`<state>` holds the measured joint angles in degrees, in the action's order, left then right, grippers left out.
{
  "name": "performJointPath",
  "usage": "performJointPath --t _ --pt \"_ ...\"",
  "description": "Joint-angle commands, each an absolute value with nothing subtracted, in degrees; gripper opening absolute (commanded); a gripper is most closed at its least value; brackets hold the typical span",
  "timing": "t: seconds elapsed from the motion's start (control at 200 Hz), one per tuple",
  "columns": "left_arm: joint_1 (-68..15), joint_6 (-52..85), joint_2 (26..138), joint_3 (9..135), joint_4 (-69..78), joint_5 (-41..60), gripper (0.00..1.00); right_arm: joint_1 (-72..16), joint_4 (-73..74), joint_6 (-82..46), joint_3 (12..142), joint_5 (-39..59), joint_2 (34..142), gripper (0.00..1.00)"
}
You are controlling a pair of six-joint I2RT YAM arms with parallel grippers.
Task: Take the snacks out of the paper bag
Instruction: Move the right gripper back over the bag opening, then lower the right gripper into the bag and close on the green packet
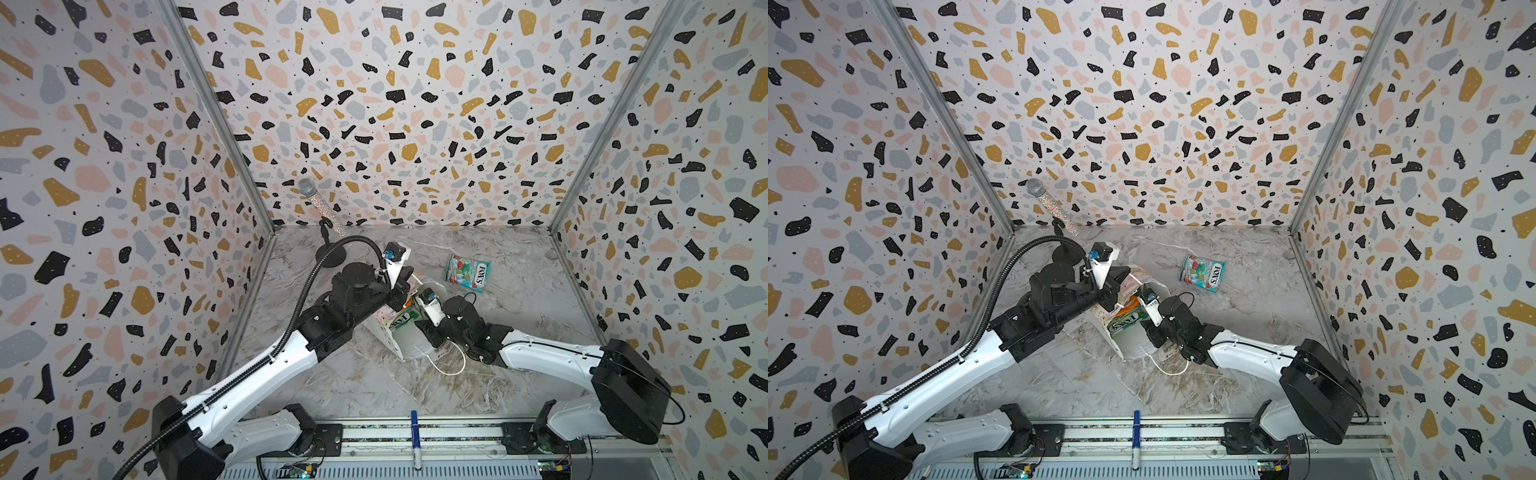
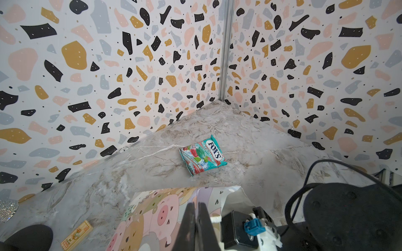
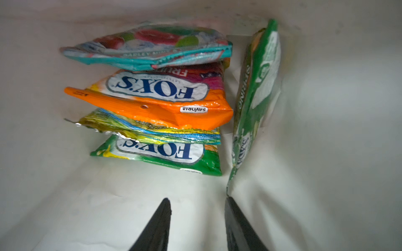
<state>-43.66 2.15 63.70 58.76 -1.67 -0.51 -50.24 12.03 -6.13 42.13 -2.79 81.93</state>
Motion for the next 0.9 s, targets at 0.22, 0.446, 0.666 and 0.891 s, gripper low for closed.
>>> performJointPath --t 0.22,0.446,0.666,0.891 --pt "-43.5 2.8 62.1 58.4 2.8 1.3 0.00 -52.1 14.5 -9.2 46.7 -13.8 86.2 0.37" --pt "-43.5 2.8 62.1 58.4 2.8 1.9 0.00 -52.7 14.6 -9.8 49.0 -17.1 89.3 0.28" --pt "-43.5 2.7 62.1 58.4 2.8 2.8 0.00 -52.7 13.2 -7.5 51.7 -16.6 92.4 0.25" --pt "-43.5 2.6 62.0 58.4 2.7 3.4 0.00 -52.7 10.4 -6.1 55.9 -18.7 96.3 0.26"
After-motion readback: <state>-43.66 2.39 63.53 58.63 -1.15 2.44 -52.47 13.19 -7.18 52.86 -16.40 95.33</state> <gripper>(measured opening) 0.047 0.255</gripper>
